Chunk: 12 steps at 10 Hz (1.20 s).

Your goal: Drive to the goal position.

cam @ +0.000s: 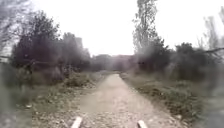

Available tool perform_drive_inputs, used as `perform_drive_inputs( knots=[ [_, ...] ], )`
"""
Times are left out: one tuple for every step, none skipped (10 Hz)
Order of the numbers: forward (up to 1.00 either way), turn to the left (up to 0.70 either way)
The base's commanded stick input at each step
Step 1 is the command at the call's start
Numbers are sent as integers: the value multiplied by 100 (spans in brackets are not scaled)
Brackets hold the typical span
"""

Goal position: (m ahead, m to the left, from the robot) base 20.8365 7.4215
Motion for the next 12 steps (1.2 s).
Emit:
perform_drive_inputs(
  knots=[
    [100,-35],
    [100,-30],
    [100,0],
    [100,0],
    [100,0],
    [100,-15],
    [100,-35],
    [100,-34],
    [100,-11],
    [100,0],
    [100,0],
    [100,0]
  ],
)
